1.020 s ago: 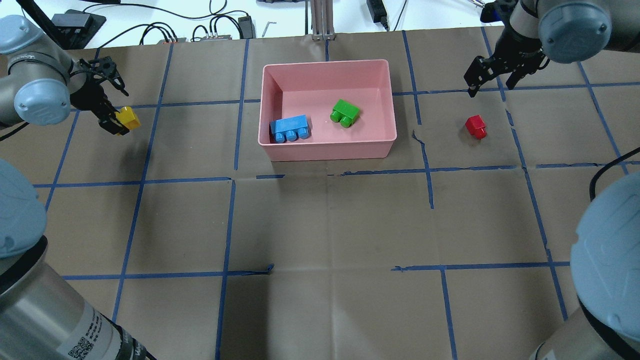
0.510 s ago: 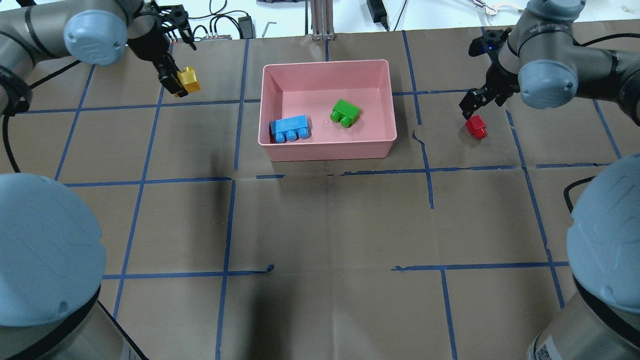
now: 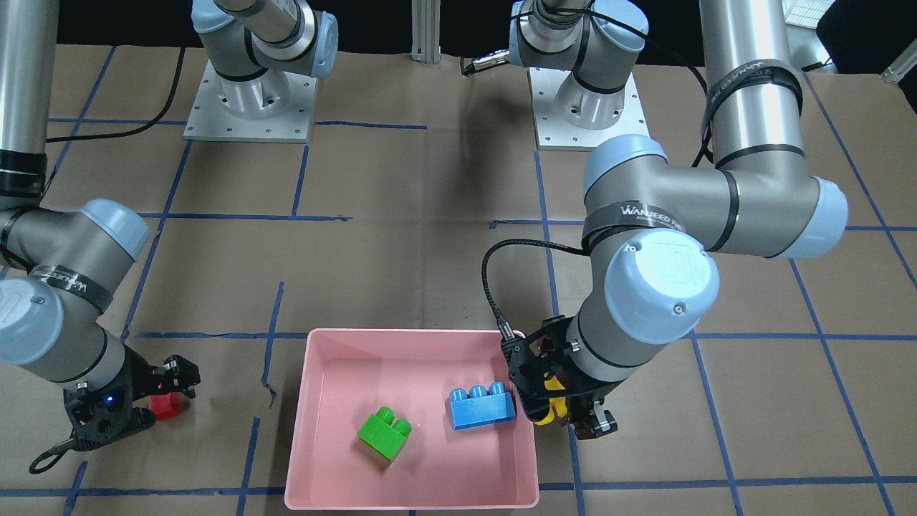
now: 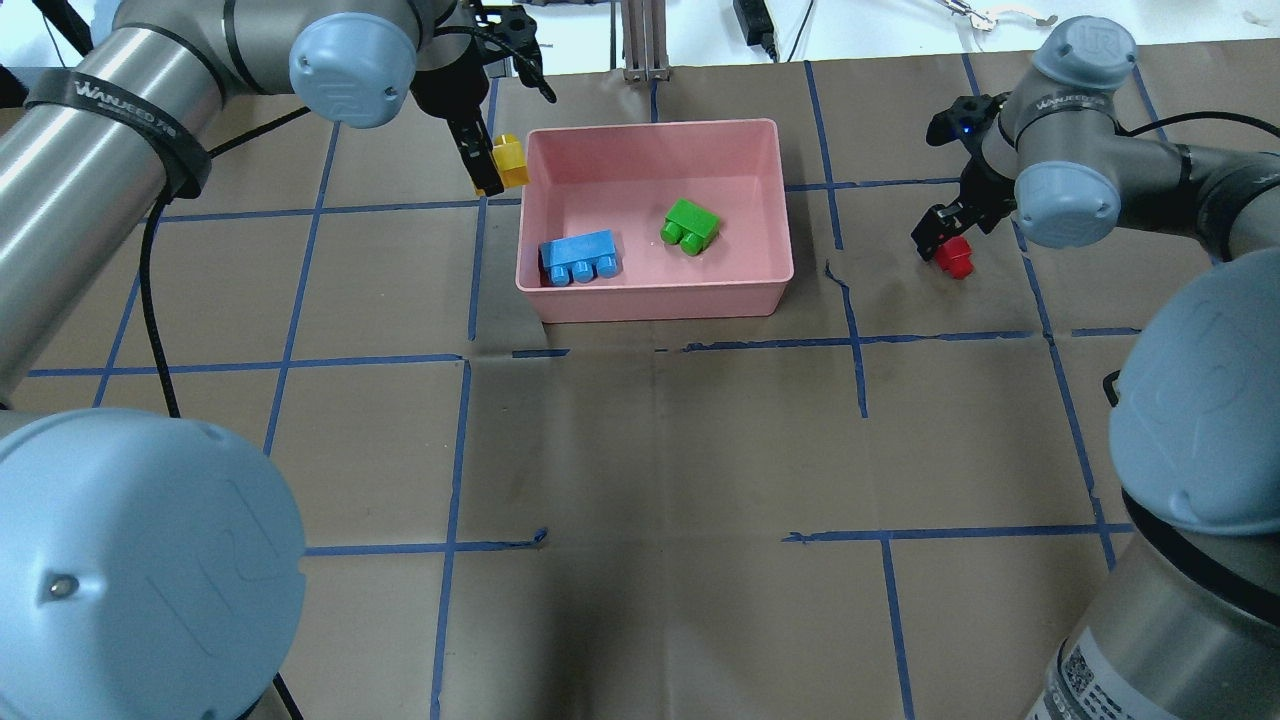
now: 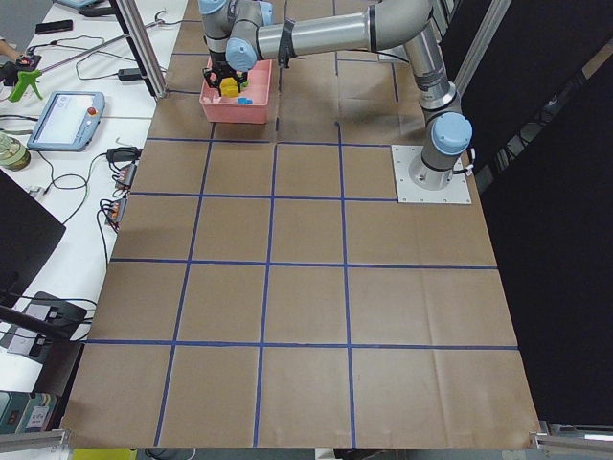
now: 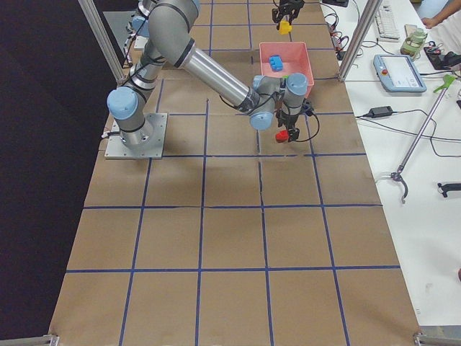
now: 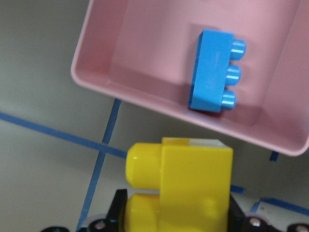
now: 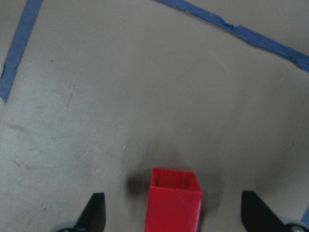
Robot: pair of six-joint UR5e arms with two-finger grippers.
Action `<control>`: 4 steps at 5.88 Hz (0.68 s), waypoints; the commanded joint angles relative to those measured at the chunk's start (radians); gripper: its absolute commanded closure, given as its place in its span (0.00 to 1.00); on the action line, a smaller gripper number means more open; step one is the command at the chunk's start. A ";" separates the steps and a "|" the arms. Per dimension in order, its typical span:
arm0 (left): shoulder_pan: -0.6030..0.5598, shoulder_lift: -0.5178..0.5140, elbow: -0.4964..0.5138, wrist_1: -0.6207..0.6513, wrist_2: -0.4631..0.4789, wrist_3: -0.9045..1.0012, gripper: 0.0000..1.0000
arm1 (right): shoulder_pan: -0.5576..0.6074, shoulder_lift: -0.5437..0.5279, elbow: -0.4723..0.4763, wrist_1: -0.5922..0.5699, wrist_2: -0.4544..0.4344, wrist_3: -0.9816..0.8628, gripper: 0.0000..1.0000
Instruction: Put all blocks into box
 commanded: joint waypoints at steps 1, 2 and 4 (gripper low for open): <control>-0.068 -0.071 -0.002 0.094 0.006 -0.033 0.83 | -0.002 0.008 0.003 0.012 -0.004 0.018 0.17; -0.081 -0.096 -0.002 0.111 0.005 -0.030 0.40 | -0.006 0.006 0.015 0.013 -0.004 0.019 0.28; -0.070 -0.033 -0.008 0.095 0.008 -0.038 0.07 | -0.014 0.000 0.011 0.013 -0.004 0.019 0.53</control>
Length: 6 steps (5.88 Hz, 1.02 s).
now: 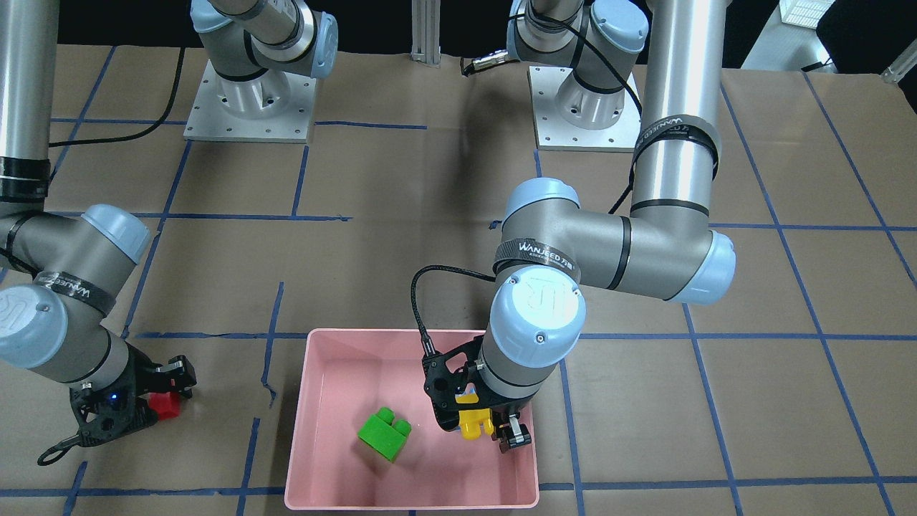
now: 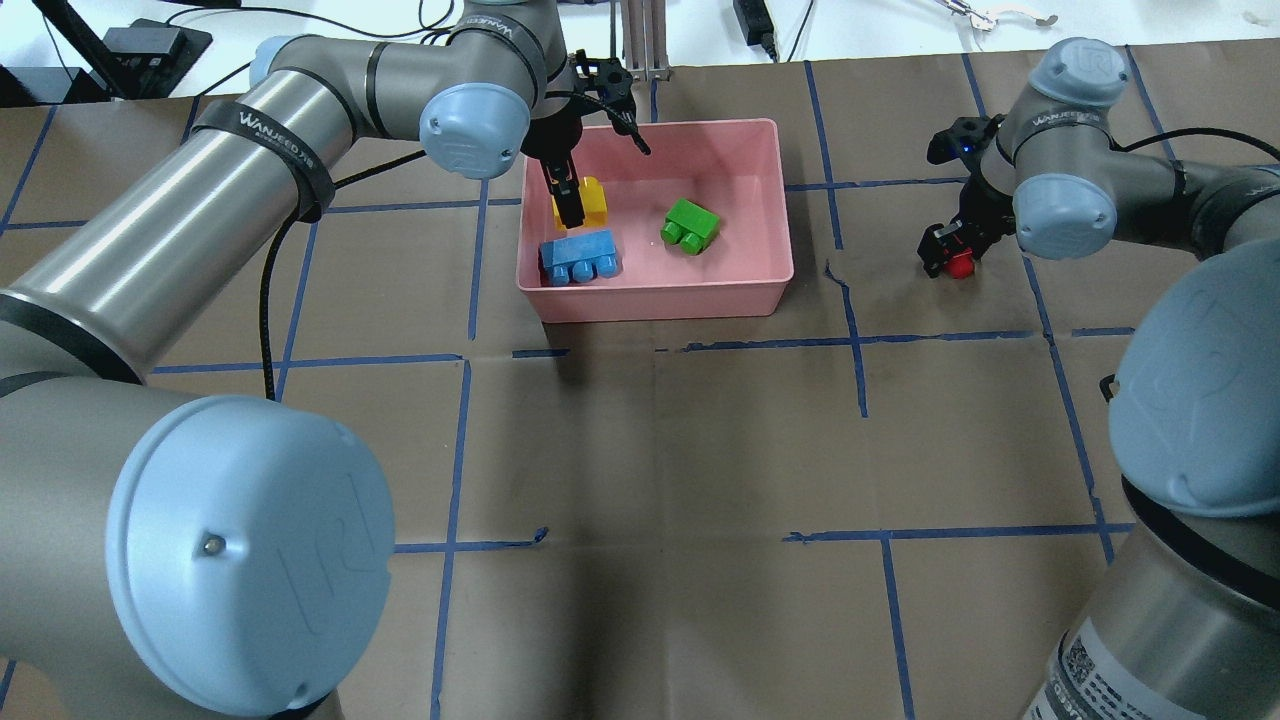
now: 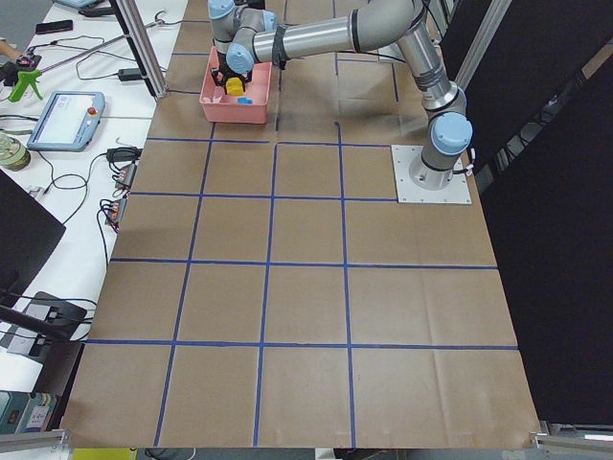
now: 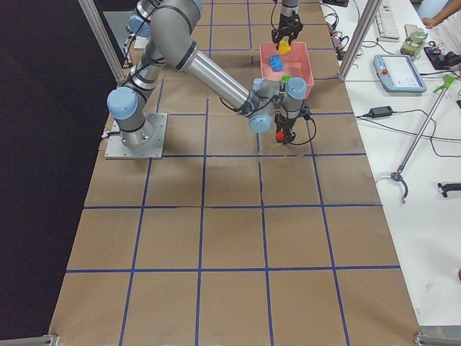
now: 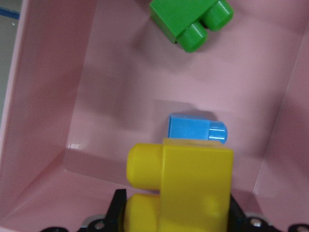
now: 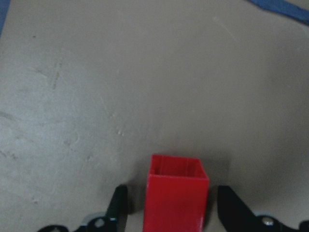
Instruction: Put all blocks into box
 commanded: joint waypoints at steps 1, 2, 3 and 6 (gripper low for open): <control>0.047 0.119 -0.031 -0.083 0.001 -0.029 0.07 | -0.004 -0.006 -0.013 0.000 -0.002 0.000 0.63; 0.099 0.208 -0.045 -0.194 -0.006 -0.034 0.07 | -0.004 -0.007 -0.016 0.002 -0.002 0.000 0.73; 0.151 0.298 -0.070 -0.297 -0.007 -0.035 0.07 | -0.004 -0.024 -0.022 0.002 -0.002 0.008 0.76; 0.202 0.501 -0.198 -0.343 -0.010 -0.504 0.07 | 0.010 -0.140 -0.127 0.195 0.009 0.156 0.77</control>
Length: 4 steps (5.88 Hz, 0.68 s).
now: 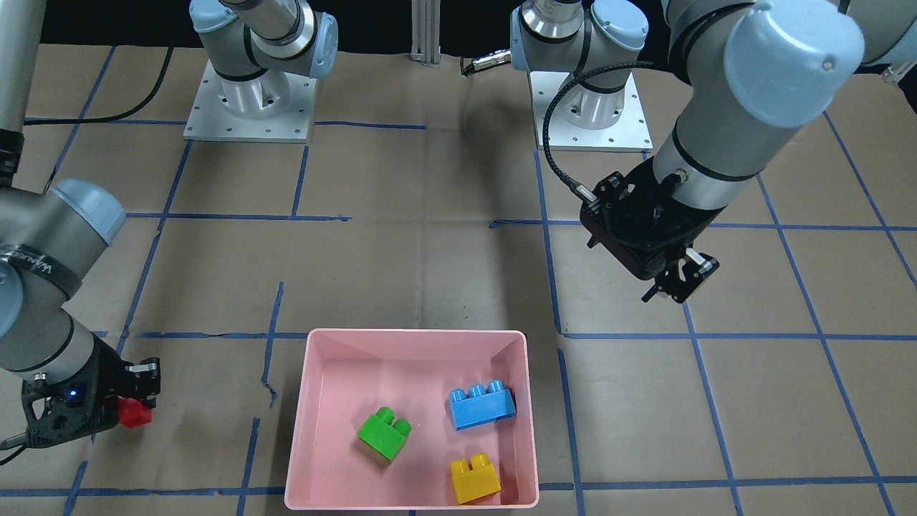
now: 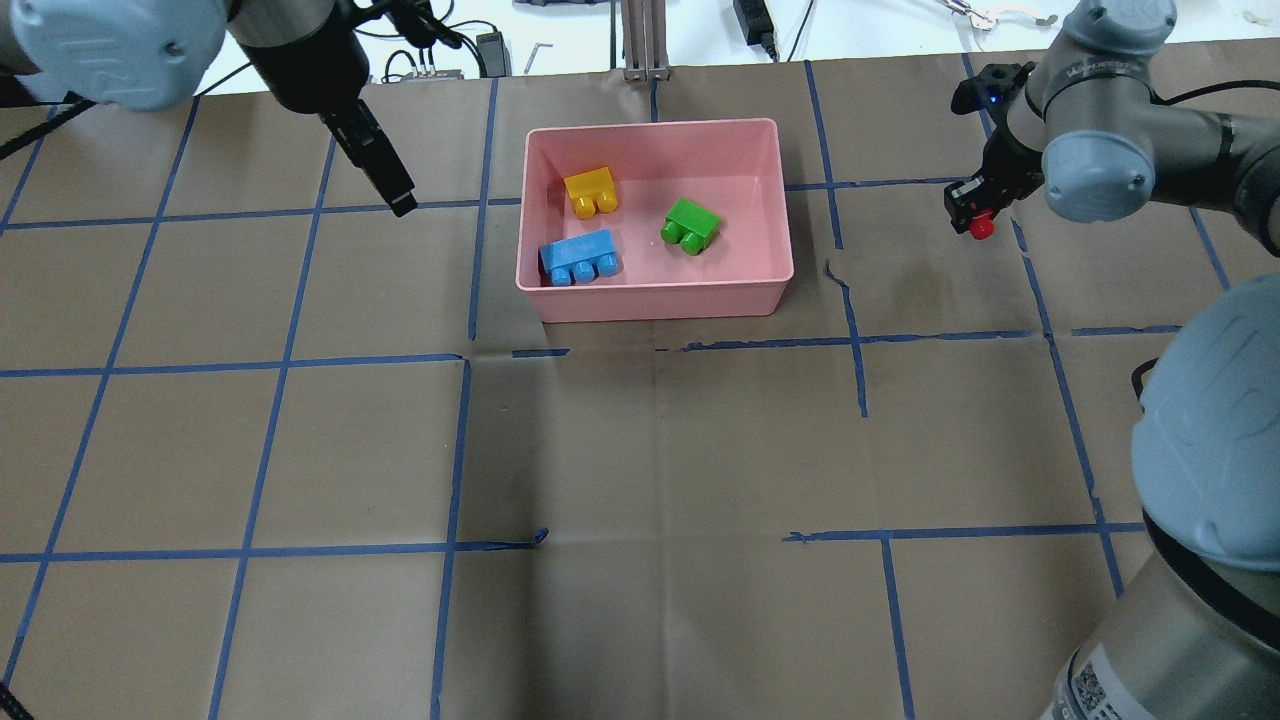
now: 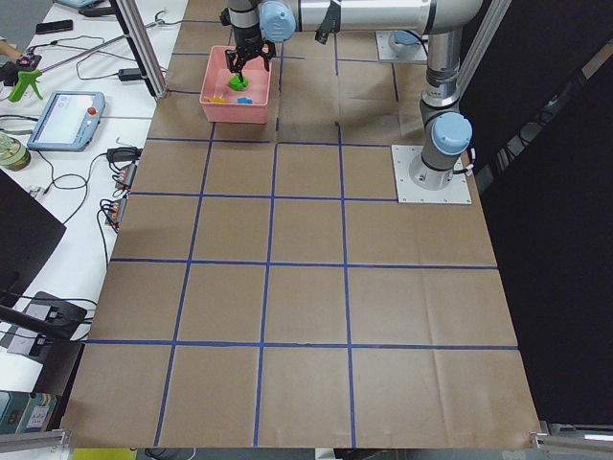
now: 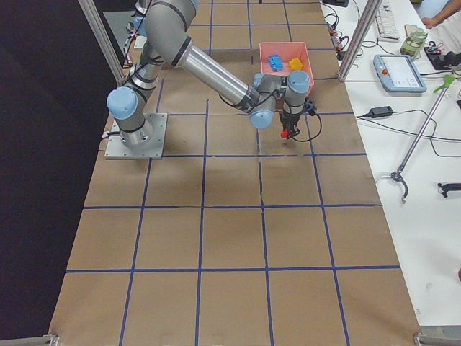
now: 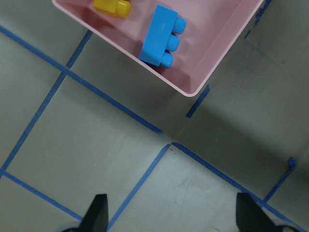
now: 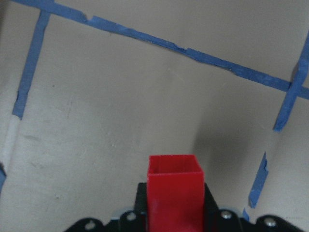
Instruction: Put all blocks into box
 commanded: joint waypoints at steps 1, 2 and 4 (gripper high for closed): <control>0.009 0.088 -0.055 -0.016 0.016 -0.376 0.07 | 0.034 -0.064 -0.127 0.227 0.012 0.207 0.77; 0.013 0.120 -0.058 -0.078 0.016 -0.523 0.06 | 0.109 -0.064 -0.198 0.298 0.007 0.311 0.77; 0.018 0.136 -0.034 -0.074 0.008 -0.744 0.04 | 0.293 -0.055 -0.235 0.332 0.007 0.648 0.77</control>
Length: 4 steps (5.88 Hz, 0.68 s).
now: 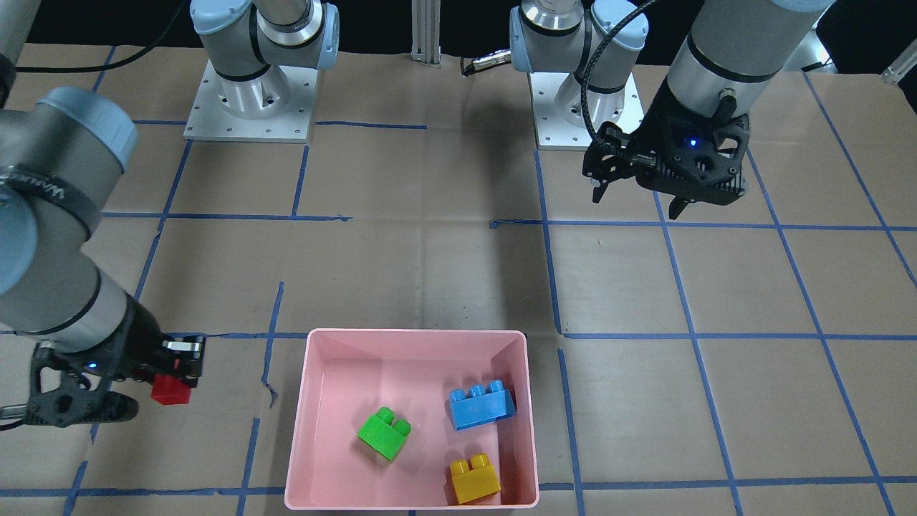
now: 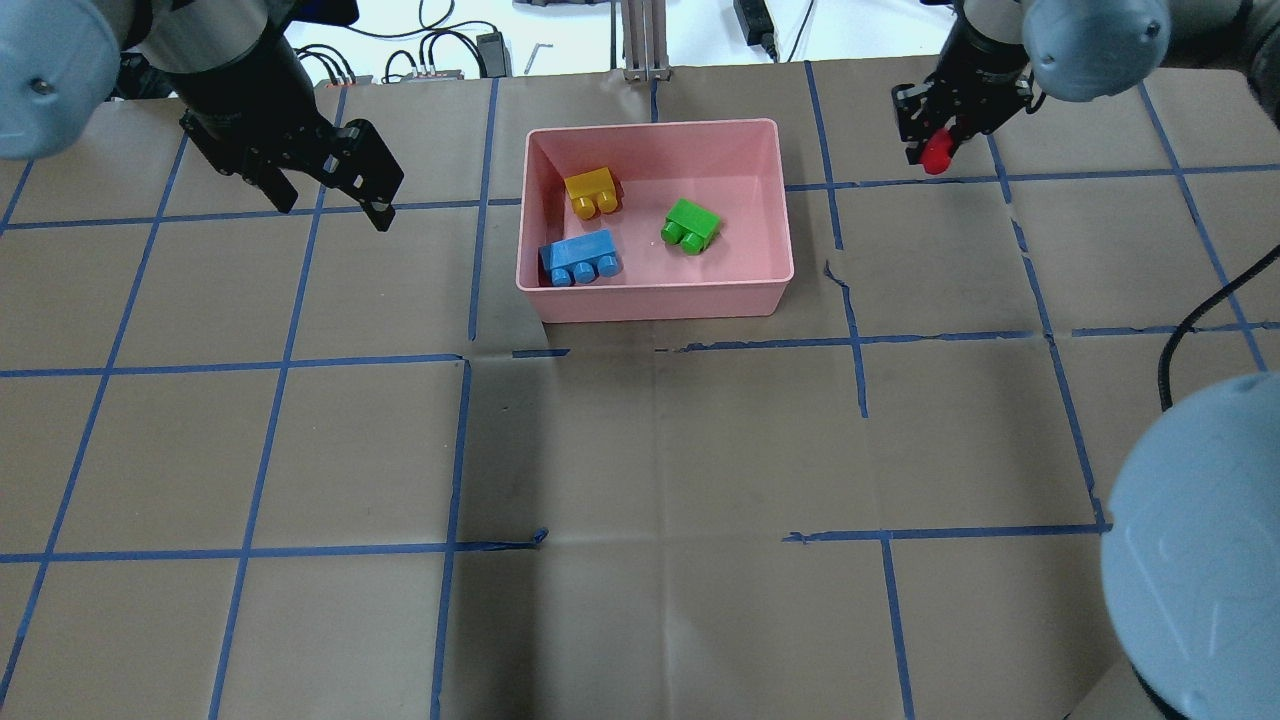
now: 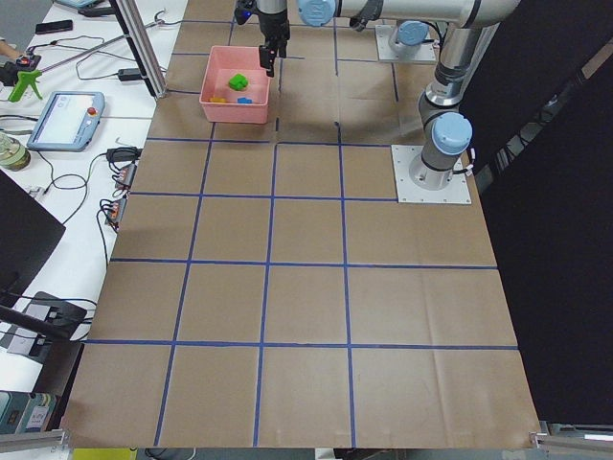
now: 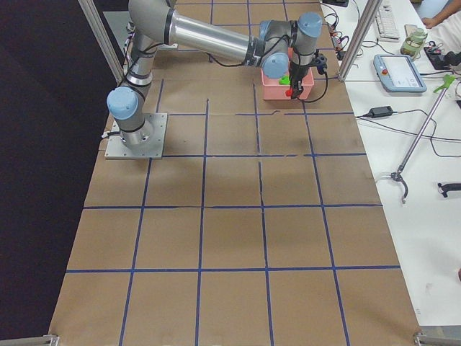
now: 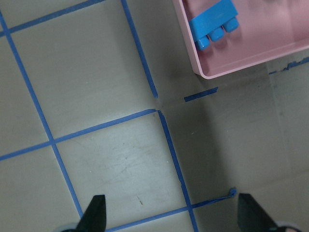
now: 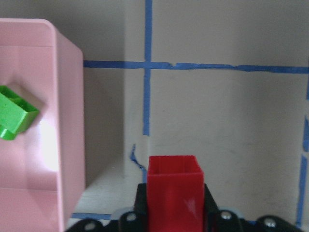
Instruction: Put all blocks into box
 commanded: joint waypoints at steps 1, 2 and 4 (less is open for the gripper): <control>0.022 0.008 0.022 0.001 -0.009 -0.204 0.02 | 0.170 0.018 -0.015 -0.002 0.009 0.271 0.77; 0.024 0.010 0.022 0.003 -0.007 -0.205 0.01 | 0.265 0.057 -0.016 -0.055 0.009 0.406 0.77; 0.024 0.016 0.022 0.006 -0.007 -0.207 0.01 | 0.338 0.161 -0.015 -0.190 0.009 0.511 0.76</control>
